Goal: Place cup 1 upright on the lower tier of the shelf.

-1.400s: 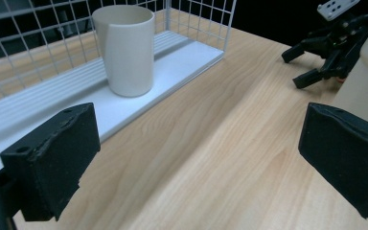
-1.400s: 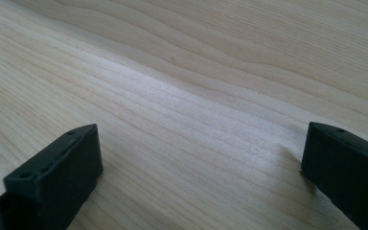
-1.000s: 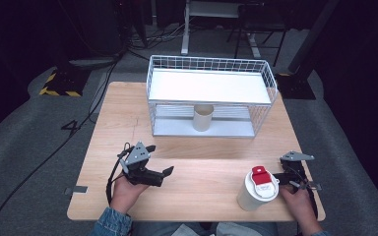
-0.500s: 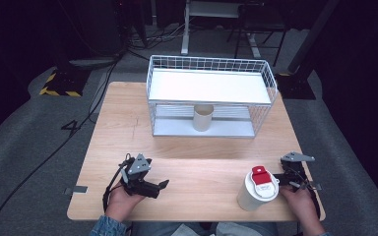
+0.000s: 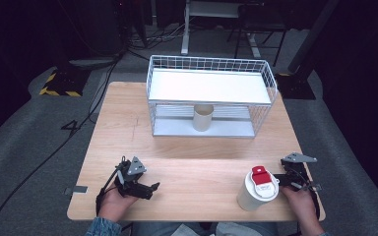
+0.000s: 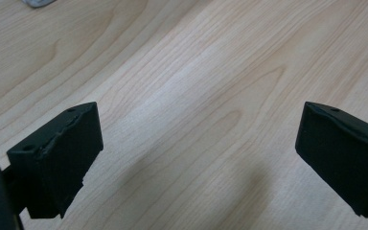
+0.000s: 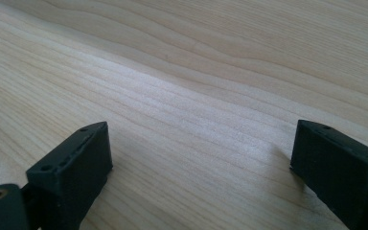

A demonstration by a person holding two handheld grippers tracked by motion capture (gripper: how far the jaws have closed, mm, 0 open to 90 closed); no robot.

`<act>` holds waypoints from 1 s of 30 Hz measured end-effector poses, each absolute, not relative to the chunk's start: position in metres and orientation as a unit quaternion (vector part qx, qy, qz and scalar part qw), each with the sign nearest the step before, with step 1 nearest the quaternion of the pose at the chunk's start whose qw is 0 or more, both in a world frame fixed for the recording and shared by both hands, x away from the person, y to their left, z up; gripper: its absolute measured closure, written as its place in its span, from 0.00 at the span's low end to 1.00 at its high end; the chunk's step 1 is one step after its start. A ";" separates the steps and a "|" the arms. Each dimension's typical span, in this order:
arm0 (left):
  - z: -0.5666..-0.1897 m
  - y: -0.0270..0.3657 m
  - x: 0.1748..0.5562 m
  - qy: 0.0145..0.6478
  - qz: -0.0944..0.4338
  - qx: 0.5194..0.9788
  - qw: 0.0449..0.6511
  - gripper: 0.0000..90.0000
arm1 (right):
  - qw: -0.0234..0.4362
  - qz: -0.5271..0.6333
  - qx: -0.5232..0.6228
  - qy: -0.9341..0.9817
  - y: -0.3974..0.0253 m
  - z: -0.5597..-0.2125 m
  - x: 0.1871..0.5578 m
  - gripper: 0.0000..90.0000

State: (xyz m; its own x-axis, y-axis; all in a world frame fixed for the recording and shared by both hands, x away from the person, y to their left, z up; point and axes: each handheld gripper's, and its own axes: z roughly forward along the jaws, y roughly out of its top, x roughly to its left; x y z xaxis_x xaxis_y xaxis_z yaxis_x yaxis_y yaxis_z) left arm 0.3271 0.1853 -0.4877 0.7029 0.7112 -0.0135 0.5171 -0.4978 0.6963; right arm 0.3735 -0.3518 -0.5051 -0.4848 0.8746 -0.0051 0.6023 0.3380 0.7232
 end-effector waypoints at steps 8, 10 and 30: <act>-0.498 0.186 0.333 0.377 0.151 0.860 0.309 0.04 | 0.200 0.338 0.462 0.795 -0.353 -0.505 0.374 0.07; -0.503 0.187 0.333 0.381 0.153 0.856 0.315 0.02 | 0.200 0.338 0.462 0.795 -0.353 -0.505 0.374 0.07; -0.505 0.190 0.337 0.403 0.142 0.845 0.322 0.00 | 0.202 0.343 0.451 0.799 -0.354 -0.500 0.372 0.07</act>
